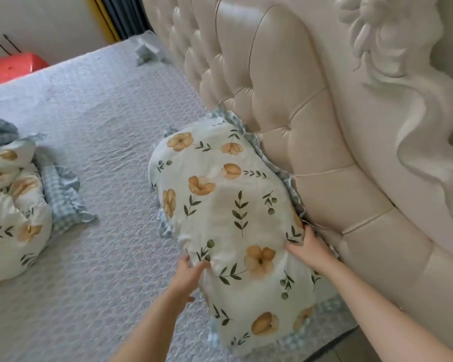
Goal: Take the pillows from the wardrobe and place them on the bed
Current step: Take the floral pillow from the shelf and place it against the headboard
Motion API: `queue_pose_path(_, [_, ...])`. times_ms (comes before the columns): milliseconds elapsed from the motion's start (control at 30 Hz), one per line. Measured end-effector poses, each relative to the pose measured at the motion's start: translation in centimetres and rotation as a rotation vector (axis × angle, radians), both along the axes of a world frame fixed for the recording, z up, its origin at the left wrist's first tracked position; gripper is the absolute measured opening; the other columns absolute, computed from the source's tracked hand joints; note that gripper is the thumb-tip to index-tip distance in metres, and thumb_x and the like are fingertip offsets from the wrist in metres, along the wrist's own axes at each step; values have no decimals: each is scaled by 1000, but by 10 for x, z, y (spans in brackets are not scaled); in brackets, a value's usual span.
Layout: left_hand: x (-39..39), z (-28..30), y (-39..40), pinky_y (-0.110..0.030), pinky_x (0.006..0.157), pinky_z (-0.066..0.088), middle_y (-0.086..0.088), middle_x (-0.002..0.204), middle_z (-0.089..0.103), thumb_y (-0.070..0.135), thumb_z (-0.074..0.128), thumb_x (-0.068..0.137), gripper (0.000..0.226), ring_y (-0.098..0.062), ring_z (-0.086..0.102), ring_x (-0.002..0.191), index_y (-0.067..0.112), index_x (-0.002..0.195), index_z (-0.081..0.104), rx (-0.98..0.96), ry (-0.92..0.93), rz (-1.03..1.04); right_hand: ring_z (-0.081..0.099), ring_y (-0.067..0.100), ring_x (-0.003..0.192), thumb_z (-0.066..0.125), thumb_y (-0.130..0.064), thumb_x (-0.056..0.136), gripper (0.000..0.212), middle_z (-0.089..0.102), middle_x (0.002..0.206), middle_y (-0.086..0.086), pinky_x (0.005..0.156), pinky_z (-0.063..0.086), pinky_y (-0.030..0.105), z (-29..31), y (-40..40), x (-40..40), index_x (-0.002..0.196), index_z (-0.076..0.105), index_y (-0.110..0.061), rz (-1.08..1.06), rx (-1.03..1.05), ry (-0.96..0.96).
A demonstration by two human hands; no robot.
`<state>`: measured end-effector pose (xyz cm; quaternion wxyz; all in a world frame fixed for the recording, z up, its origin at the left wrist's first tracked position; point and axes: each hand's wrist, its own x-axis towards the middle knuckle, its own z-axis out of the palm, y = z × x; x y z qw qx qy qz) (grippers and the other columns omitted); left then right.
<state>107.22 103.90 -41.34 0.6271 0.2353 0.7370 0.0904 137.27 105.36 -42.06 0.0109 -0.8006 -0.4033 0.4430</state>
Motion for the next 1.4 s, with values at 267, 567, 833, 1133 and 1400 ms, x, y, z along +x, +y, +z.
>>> queue_pose_path(267, [0, -22, 1, -71, 82, 49, 0, 136, 43, 39, 78, 74, 86, -41, 51, 118, 54, 140, 24, -45, -306, 282, 48, 28, 126, 64, -79, 54, 107, 50, 138, 3, 103, 41, 50, -6, 17, -6, 139, 30, -24, -130, 81, 115])
queue_pose_path(567, [31, -30, 38, -57, 86, 56, -1, 123, 63, 25, 82, 75, 75, -28, 64, 106, 33, 136, 40, 150, -308, 450, 33, 28, 139, 52, -55, 90, 83, 31, 154, 10, 107, 34, 41, 43, 6, -6, 153, 15, -16, 179, 364, -261])
queue_pose_path(833, [28, -45, 36, -55, 107, 41, -2, 155, 35, 57, 71, 76, 100, -29, 41, 137, 33, 153, 13, 238, -143, 205, 46, 43, 111, 62, -35, 88, 70, 47, 128, 27, 89, 45, 48, 17, 10, -21, 140, 38, 5, 334, 323, -529])
queue_pose_path(1133, [28, -27, -31, -59, 100, 43, 1, 165, 5, 69, 76, 63, 131, -38, 31, 142, 46, 148, -21, 56, -140, -58, 25, 34, 142, 46, -46, 95, 82, 18, 157, 17, 111, 29, 43, 24, 6, -15, 153, 3, -7, 260, 138, -235])
queue_pose_path(1400, [15, 23, -56, -37, 94, 50, -14, 139, 55, 13, 56, 96, 60, -27, 58, 121, 13, 150, 31, 125, -43, -186, 17, 35, 144, 47, -31, 95, 71, 13, 159, 15, 115, 22, 46, 59, -13, -23, 152, 12, -8, 388, 154, -266])
